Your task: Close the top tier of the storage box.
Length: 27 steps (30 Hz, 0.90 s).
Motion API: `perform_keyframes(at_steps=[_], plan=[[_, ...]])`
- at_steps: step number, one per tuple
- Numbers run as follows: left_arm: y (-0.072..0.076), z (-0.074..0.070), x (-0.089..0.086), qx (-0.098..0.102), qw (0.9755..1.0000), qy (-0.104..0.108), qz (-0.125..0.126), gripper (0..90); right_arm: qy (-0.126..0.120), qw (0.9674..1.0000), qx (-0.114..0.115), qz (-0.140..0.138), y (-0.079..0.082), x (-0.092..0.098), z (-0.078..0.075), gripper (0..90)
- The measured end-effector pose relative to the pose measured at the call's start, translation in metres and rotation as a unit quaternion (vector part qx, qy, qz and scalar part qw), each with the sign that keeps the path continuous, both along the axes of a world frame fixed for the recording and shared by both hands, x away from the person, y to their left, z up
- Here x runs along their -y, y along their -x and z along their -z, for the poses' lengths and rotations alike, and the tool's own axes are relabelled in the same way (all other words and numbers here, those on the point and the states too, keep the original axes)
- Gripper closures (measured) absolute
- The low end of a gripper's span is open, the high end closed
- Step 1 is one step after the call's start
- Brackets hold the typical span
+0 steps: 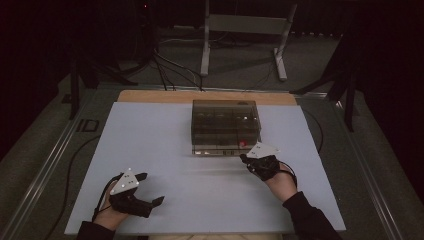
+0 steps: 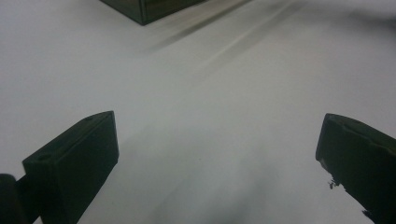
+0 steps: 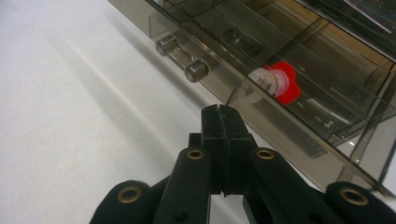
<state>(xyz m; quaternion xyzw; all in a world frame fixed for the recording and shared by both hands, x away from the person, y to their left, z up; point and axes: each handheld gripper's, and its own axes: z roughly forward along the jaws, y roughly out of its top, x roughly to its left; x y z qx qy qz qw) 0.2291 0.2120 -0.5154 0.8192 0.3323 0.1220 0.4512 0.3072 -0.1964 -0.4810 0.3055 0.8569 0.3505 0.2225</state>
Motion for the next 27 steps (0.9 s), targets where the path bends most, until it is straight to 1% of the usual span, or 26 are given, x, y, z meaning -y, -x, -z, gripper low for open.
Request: perform_keyframes(at_steps=[9,14,27], plan=[[0.0,0.0,-0.001,0.0,1.0,0.003,0.0,0.0,0.003,1.0,0.003,-0.004,-0.003,-0.007,0.001,90.0],[0.0,0.0,0.0,0.0,1.0,0.001,0.0,0.0,0.002,1.0,0.002,-0.006,-0.004,-0.01,0.001,90.0],[0.0,0.0,0.0,0.001,1.0,-0.001,0.0,0.0,0.004,1.0,0.005,-0.003,-0.008,-0.015,0.001,90.0]])
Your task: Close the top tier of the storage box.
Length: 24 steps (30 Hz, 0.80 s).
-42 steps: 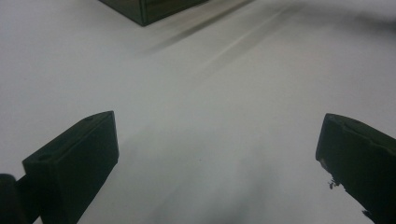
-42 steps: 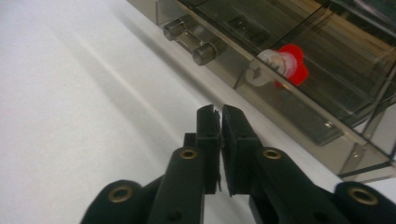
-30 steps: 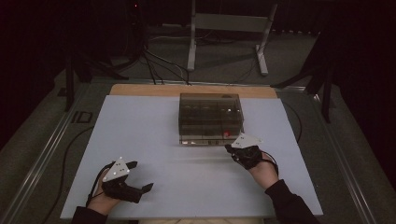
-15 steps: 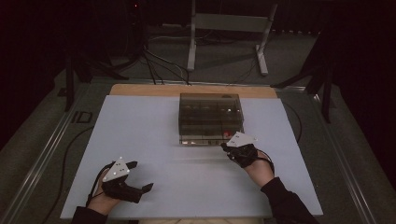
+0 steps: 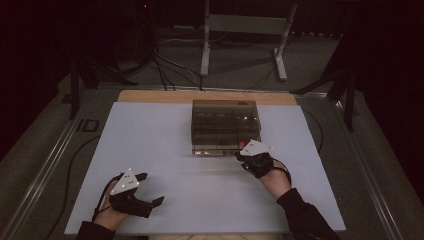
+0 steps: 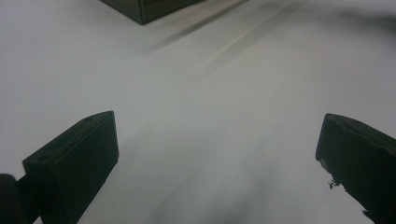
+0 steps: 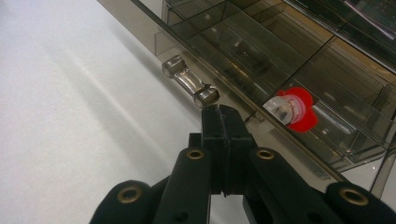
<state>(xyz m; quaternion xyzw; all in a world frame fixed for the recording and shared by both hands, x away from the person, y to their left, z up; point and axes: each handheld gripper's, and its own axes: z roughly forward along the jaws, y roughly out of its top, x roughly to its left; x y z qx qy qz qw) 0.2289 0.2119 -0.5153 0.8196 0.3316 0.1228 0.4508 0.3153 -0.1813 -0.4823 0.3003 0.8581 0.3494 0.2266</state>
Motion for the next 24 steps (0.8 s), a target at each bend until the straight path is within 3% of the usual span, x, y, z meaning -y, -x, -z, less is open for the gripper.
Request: perform_keyframes(at_steps=[24], plan=[[-0.0001,0.0001,0.0001,0.0,1.0,-0.001,0.0,0.0,-0.002,1.0,-0.003,0.003,-0.0035,0.0002,0.0002,90.0]])
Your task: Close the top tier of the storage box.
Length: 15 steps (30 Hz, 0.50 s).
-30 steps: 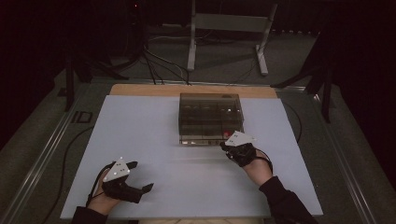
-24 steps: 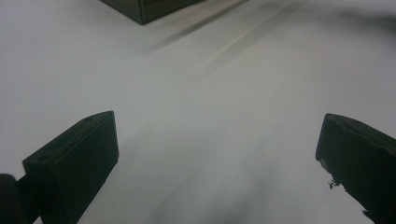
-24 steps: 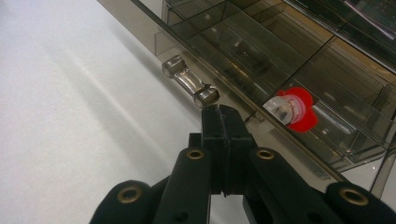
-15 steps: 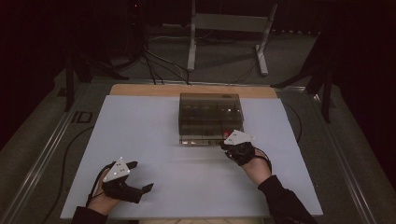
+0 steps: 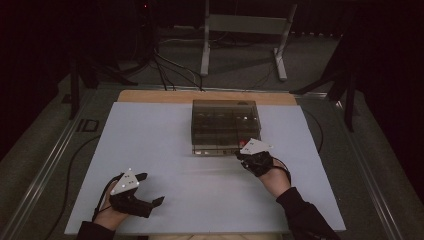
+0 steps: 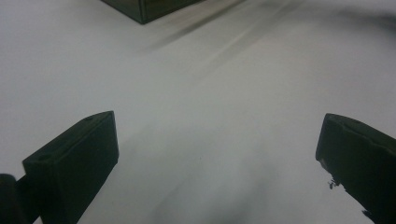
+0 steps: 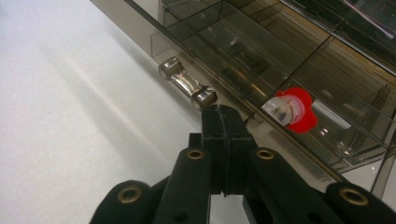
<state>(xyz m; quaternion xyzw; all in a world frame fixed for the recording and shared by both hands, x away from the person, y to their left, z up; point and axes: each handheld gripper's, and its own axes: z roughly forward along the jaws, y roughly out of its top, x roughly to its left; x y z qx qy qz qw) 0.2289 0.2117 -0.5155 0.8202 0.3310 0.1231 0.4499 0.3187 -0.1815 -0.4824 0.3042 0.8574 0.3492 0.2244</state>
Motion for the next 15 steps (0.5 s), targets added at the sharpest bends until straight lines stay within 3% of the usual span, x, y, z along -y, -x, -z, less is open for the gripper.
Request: perform_keyframes(at_steps=[15], plan=[[0.0001,0.0001,0.0002,-0.001,1.0,0.0,0.001,0.0,0.001,1.0,0.002,0.003,-0.002,0.0003,-0.0002,90.0]])
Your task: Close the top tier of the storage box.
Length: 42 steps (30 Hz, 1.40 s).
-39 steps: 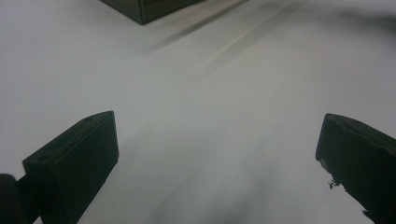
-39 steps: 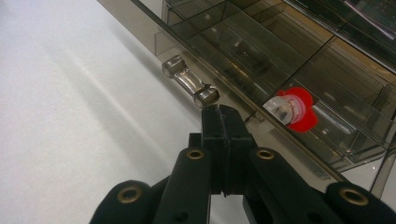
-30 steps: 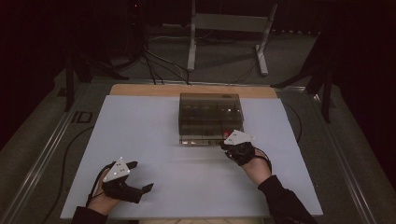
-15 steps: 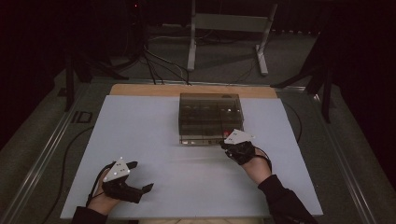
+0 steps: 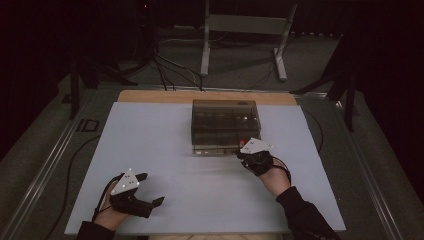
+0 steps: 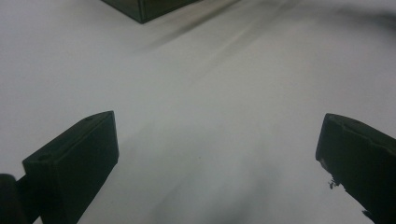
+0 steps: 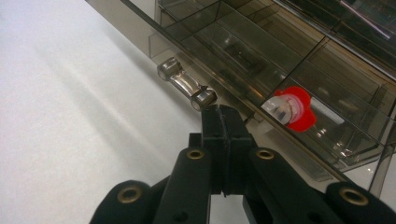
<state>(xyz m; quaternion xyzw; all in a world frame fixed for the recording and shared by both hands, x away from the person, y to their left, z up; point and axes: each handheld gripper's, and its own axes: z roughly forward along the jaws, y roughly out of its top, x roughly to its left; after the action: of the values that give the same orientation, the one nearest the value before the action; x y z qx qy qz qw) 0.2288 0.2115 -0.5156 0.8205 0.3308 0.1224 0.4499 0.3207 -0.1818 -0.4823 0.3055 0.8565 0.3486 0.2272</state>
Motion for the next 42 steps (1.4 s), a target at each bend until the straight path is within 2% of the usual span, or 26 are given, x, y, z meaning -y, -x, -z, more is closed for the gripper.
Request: perform_keyframes(at_steps=[42], plan=[[0.0003,0.0002,0.0005,0.001,1.0,-0.002,0.0,0.0,0.004,0.9999,0.011,0.006,-0.0078,-0.0058,-0.005,90.0]])
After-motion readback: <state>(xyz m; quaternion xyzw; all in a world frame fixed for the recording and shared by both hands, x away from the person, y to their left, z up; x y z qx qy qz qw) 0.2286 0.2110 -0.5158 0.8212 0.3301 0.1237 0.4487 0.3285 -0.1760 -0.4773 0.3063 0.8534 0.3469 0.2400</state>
